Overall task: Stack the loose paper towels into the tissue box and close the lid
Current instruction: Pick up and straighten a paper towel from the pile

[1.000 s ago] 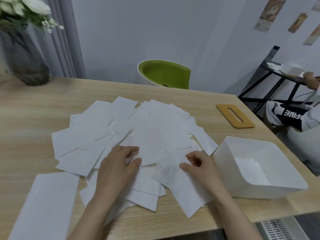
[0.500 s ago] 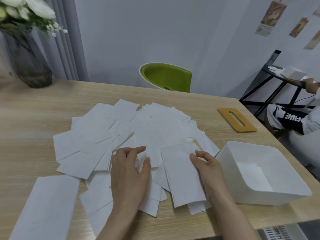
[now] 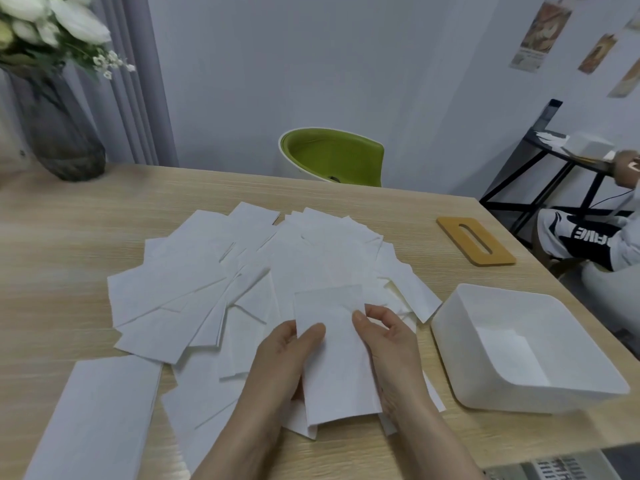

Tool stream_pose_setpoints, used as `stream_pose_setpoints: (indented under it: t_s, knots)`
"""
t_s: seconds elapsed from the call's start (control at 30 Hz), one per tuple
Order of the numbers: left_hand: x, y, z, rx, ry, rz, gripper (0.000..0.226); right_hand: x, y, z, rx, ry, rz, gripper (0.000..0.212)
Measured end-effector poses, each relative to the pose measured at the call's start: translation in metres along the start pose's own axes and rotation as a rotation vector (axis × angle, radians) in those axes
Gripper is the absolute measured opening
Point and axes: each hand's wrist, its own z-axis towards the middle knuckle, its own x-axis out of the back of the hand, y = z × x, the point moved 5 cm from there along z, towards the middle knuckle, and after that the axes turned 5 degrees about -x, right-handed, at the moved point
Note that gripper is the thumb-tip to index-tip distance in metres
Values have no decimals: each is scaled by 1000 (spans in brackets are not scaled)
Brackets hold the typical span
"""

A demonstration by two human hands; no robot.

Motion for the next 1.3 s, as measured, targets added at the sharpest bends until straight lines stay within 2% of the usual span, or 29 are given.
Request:
stream_pose_setpoints:
  t_s: [0.1,0.23,0.37,0.47,0.63,0.8,0.9,0.97,1.17,1.3]
  knots:
    - [-4,0,-1,-8,-1,-49,13,-4,-1,-3,3,-17,-8,11]
    - [-4,1,0,-54,27,13,18,0,-6,-5,36,-37,-63,12]
    - [8,3,5,-72,77,13,20,31,-20,5,160,73,-191,11]
    - [18,4,9,-64,91,-41,18,53,-20,12,160,111,-274,16]
    - [26,5,12,-60,125,-73,15,61,-12,17,145,73,-538,30]
    - [27,7,12,-52,132,-66,16,55,-7,15,177,14,-694,39]
    - [30,7,11,-41,152,-86,17,51,-6,16,226,33,-897,44]
    - [31,7,11,-37,160,-92,19,48,-7,16,243,48,-971,43]
    - [34,9,10,-32,166,-93,19,44,-13,16,287,46,-963,25]
    - [34,10,9,-35,163,-83,18,42,-14,15,323,38,-969,23]
